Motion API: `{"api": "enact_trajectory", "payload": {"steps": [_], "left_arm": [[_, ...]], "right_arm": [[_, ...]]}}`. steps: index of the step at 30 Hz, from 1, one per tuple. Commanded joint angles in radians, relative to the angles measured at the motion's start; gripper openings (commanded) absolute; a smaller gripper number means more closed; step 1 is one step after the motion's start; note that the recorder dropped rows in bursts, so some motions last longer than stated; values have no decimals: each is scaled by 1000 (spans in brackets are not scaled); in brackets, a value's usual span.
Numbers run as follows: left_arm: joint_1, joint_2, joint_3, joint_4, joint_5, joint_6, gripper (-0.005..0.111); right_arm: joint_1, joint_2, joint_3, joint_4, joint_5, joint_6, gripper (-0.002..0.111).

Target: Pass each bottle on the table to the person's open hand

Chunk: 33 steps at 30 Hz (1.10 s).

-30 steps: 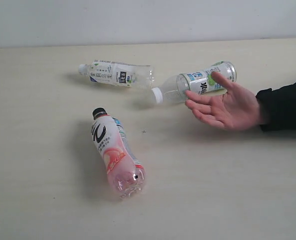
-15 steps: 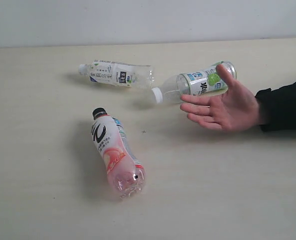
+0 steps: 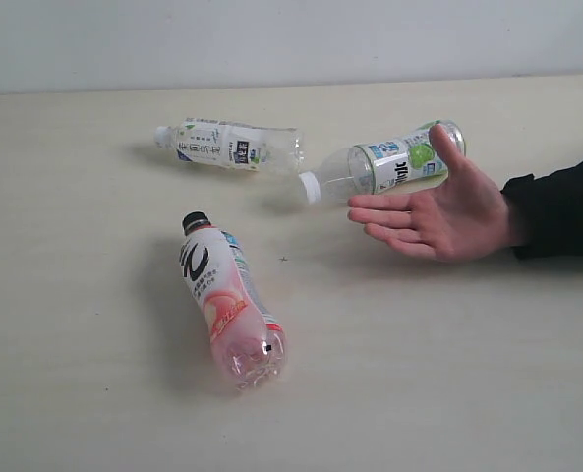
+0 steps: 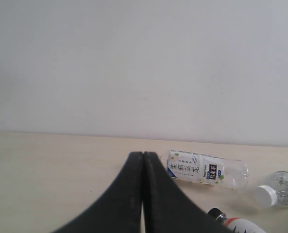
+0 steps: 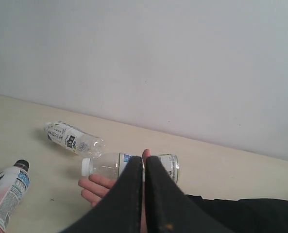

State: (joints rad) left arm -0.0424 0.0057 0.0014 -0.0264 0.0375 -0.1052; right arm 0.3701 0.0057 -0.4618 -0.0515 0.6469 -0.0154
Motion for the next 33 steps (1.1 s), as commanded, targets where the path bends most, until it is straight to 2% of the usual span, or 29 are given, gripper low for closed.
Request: {"api": "enact_trajectory", "payload": {"steps": [1, 8, 16, 24, 29, 33], "left_arm": [[3, -6, -1, -4, -1, -2, 0], [3, -6, -1, -4, -1, -2, 0], [3, -6, -1, -4, -1, -2, 0], [3, -6, -1, -4, -1, -2, 0], [3, -6, -1, -4, -1, -2, 0], [3, -6, -1, -4, -1, -2, 0]], "right_arm": [[-4, -6, 5, -18, -27, -21, 3], [-4, 164, -29, -221, -53, 71, 10], [-4, 657, -238, -230, 50, 23, 14], [-4, 1124, -479, -138, 220, -135, 14], [-4, 1366, -628, -74, 324, -352, 13], [-4, 1503, -720, -80, 321, -506, 13]]}}
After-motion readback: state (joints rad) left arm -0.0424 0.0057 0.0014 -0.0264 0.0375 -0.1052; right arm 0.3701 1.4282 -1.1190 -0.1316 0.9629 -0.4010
